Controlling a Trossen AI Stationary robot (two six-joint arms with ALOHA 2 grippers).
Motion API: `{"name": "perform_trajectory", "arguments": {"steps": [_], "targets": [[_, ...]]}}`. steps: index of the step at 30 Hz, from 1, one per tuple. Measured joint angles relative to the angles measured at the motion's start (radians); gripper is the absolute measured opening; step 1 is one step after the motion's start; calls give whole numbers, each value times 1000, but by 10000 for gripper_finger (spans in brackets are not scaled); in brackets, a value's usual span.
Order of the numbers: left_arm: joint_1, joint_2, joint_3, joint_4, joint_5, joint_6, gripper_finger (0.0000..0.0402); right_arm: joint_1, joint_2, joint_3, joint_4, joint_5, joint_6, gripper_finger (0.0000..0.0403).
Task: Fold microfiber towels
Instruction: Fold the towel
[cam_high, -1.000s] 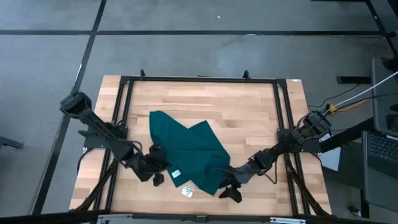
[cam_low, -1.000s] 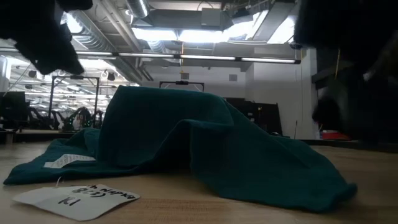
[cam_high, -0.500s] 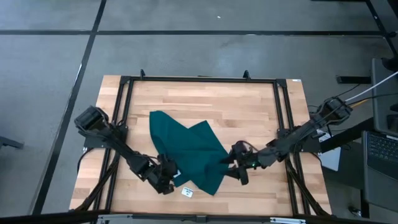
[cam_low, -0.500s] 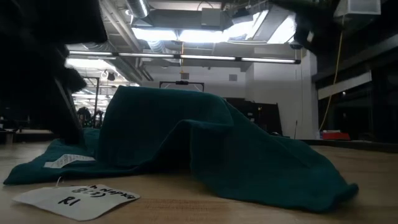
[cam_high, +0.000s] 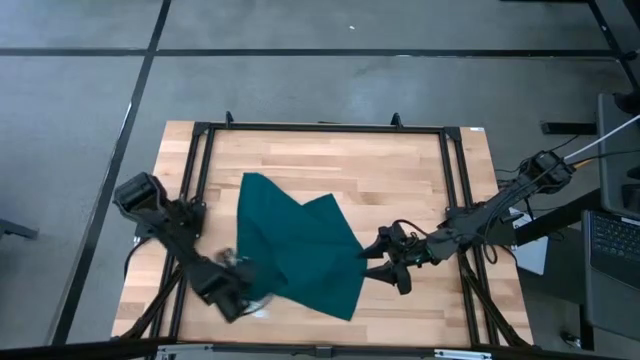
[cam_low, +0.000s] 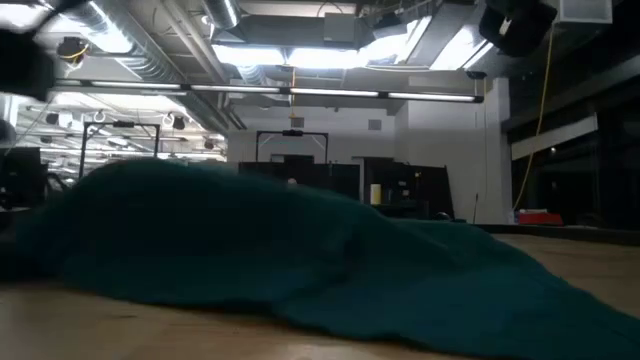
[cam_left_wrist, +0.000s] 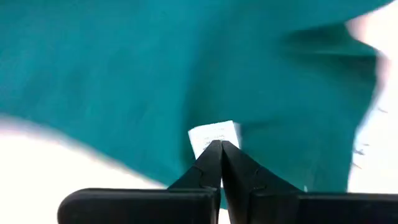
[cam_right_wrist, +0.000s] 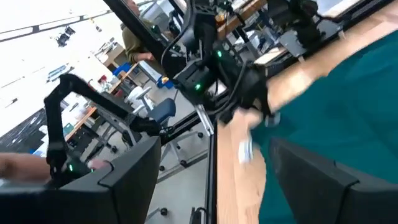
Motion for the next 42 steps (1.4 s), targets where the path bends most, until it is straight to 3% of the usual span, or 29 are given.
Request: {"name": "perform_trajectory", "arguments": {"steps": [3,8,11,14,18,26,30,35,42], "targets": [[-84,-54,69,-195,-38,-125,3,0,-1,1,-60,-29,21,303],[-162,-140,178,-150,-269,-171,2,0,0,1,-167,-71,25,300],[-119,-149,238,-139,-414,-80,2,0,30,1,-194,-92,23,295],[-18,-137,246,-81,-419,76,3,1,85,1,-167,-92,17,291],[91,-134,246,-34,-522,118,2,-66,159,1,-86,-20,-51,285],[147,-109,246,63,-493,171,2,-330,228,2,-114,-162,-107,272],[147,-86,246,80,-499,172,3,-437,235,2,-135,-180,-156,265],[149,-67,246,84,-518,164,2,-600,278,42,-170,-323,-204,253],[150,-68,246,69,-546,139,2,-663,483,201,-242,-501,-268,250]]}}
